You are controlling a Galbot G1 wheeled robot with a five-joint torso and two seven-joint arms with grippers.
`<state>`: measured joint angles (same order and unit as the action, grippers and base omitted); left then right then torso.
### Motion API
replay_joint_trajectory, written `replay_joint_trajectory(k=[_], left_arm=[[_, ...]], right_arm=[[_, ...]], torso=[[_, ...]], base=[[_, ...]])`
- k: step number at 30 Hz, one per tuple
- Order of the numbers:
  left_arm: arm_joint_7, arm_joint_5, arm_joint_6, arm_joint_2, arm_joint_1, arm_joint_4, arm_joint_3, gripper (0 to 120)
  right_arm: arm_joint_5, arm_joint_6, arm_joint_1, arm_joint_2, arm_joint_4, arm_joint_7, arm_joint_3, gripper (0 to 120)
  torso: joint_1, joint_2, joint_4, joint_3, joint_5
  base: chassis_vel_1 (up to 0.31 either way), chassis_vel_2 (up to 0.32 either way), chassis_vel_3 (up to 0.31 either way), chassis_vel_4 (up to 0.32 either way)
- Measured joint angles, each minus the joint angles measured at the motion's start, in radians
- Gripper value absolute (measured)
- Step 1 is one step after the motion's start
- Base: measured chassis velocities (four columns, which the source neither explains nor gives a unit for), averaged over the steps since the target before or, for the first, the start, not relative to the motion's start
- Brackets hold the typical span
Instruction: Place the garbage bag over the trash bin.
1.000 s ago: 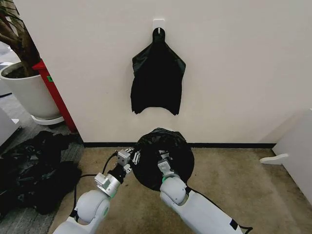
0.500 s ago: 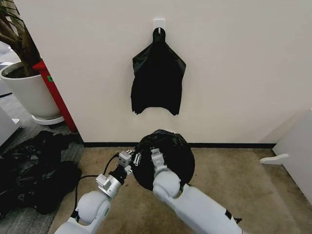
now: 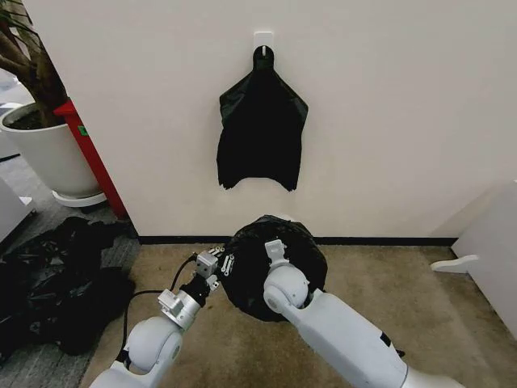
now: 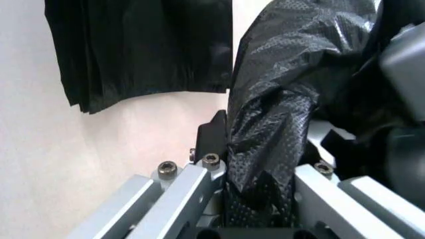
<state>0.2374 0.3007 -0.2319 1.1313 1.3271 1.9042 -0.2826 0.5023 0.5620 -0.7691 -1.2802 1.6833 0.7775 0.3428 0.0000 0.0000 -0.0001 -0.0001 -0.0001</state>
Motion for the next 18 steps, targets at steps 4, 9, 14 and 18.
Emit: replay_joint_trajectory(k=[4,9,14,18], left_arm=[[0.000,0.000,0.000,0.000,0.001,0.002,-0.002,2],[0.000,0.002,0.001,0.001,0.002,0.014,-0.007,2],[-0.003,0.018,0.001,-0.003,0.003,0.027,-0.021,2],[-0.004,0.021,0.002,-0.003,0.003,0.028,-0.023,2]], right_arm=[[-0.003,-0.050,-0.026,0.005,0.033,-0.051,0.023,0],[0.031,-0.037,-0.042,-0.007,0.025,-0.046,0.038,0],[0.018,0.052,-0.051,-0.001,0.002,0.013,0.032,0],[-0.070,0.076,-0.051,0.006,-0.015,0.019,0.019,0]], torso=[[0.000,0.000,0.0001,0.000,0.0001],[0.000,0.000,0.0002,0.000,0.0000],[0.000,0.000,0.0001,0.000,0.0001],[0.000,0.000,0.0001,0.000,0.0001]], base=[[0.000,0.000,0.000,0.000],[0.000,0.000,0.000,0.000],[0.000,0.000,0.000,0.000],[0.000,0.000,0.000,0.000]])
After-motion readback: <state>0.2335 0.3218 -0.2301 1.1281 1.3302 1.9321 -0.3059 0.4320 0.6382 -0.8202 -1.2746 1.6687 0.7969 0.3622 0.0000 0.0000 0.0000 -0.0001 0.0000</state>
